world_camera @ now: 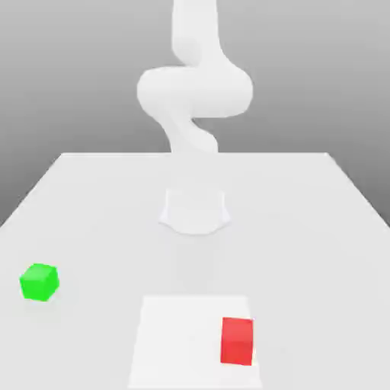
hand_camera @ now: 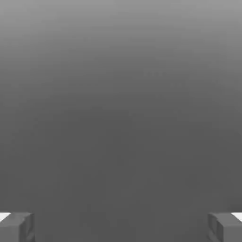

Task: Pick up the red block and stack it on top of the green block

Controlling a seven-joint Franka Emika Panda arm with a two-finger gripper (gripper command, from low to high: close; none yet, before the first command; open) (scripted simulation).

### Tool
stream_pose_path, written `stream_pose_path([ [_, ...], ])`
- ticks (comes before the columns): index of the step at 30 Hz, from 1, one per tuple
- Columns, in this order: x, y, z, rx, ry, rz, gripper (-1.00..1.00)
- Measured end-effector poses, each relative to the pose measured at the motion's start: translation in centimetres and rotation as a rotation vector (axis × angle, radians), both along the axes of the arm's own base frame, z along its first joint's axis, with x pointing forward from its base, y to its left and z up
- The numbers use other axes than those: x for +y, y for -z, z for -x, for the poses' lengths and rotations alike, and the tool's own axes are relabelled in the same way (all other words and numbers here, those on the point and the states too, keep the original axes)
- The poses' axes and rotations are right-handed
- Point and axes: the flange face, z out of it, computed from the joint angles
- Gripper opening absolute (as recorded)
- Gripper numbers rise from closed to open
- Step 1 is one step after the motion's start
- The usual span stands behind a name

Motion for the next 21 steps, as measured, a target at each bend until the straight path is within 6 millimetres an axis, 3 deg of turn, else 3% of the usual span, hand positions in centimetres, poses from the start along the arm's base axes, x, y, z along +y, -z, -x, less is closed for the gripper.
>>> stream_pose_path([
  [5, 1.4, 9.8, -5.5, 0.161, 0.027, 0.002, 0.0],
  [10, 2.7, 20.0, -8.5, 0.316, 0.049, -0.002, 0.0],
  [15, 3.8, 30.4, -9.0, 0.471, 0.066, -0.013, 0.0],
  [21, 5.5, 42.1, -6.7, 0.658, 0.079, -0.036, 0.0],
])
